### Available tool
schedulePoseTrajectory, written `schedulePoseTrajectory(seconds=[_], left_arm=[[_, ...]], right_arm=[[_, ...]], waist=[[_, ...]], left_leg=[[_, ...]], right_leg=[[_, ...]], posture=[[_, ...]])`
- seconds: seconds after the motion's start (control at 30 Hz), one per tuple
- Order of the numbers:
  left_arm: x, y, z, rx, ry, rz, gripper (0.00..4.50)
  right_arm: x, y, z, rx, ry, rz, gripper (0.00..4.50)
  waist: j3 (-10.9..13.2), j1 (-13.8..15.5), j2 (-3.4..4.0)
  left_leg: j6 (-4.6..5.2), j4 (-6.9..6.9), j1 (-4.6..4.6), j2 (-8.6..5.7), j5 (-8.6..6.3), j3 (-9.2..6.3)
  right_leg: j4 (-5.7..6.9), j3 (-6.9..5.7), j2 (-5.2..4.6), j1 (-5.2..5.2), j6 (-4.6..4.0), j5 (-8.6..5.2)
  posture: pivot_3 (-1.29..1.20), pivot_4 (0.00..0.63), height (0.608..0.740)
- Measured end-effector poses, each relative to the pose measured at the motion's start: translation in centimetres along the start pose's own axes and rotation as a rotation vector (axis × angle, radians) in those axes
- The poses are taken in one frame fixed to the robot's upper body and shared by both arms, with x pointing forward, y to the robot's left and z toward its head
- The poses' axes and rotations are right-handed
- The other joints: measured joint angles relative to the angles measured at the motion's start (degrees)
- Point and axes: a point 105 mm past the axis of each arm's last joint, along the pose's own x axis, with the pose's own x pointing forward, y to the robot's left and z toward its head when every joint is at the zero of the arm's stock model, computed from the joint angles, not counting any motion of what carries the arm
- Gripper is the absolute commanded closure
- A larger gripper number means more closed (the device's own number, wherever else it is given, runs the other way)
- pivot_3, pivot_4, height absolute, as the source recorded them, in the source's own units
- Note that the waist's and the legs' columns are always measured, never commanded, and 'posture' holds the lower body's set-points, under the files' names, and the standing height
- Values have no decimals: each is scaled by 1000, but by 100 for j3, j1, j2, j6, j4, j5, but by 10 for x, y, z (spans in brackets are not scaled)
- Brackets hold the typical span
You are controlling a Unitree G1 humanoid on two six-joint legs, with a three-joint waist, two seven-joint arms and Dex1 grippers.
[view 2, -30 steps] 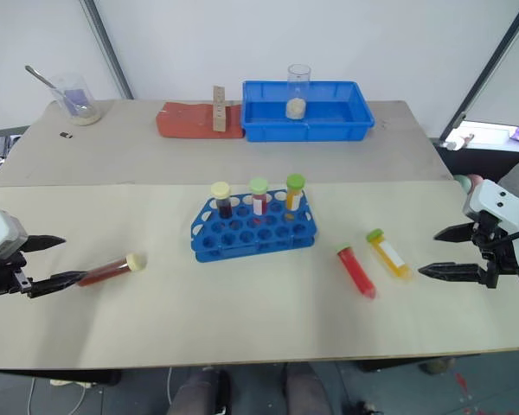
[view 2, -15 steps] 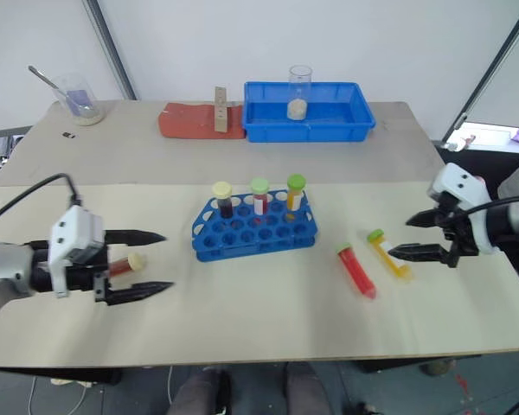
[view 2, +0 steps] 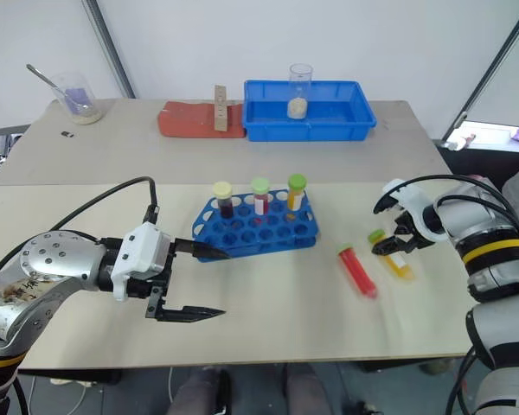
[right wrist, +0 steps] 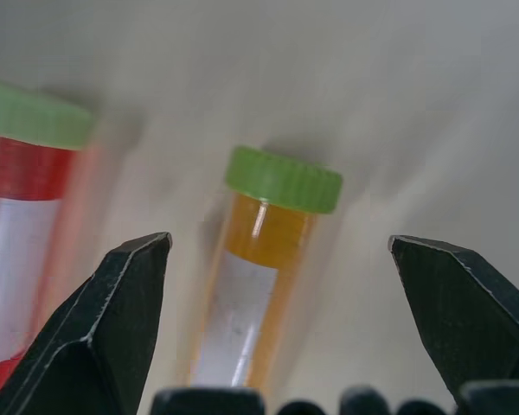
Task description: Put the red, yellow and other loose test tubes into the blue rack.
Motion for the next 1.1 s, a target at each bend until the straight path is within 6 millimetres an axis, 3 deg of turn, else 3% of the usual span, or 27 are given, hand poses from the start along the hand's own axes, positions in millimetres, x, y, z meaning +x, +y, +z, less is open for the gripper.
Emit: schedulePoseTrajectory(seconds=[0.07,0.1,0.43,0.6,0.77,0.97,1.0,1.1], left_arm=[[2,0,0,4,-3,2,0],[2,0,-1,5,-3,1,0],[8,-1,-3,28,-11,3,0],[7,0,-7,24,-2,14,0],[-1,7,-14,-5,4,57,0],[-11,17,-14,-30,-22,120,0],[-11,19,-12,-38,-49,132,0],[-11,25,-5,-82,-124,154,0]], right_arm=[[3,-3,-2,5,26,5,25],[3,-4,-4,11,39,8,269],[8,-5,-6,47,92,60,3478],[2,-1,-1,41,57,94,3529],[-38,10,18,-41,-144,99,3531],[-76,84,70,-218,-721,215,3531],[-78,94,78,-203,-852,212,3531],[-67,110,85,-137,-1028,156,3532]], waist=[[0,-1,0],[0,-1,0],[0,-9,0],[1,-4,2],[3,38,9],[2,17,7],[0,30,4],[-1,55,4]], left_leg=[[0,6,0,0,0,-2],[0,8,1,0,0,-2],[0,21,0,0,0,-5],[0,23,-2,0,0,-5],[1,22,-6,2,-1,-10],[0,31,1,11,-1,-23],[0,33,5,11,-1,-25],[0,41,-3,9,0,-27]], right_leg=[[2,0,1,1,3,0],[4,0,1,2,4,-1],[9,-1,1,6,4,2],[11,-1,1,5,7,2],[11,-6,1,2,23,-11],[21,-11,13,12,33,-15],[22,-12,14,16,33,-15],[23,-12,13,15,36,-12]], posture=[[0,150,740],[0,150,740],[0,150,740],[0,150,740],[0,150,740],[0,150,740],[0,150,740],[0,150,740]])
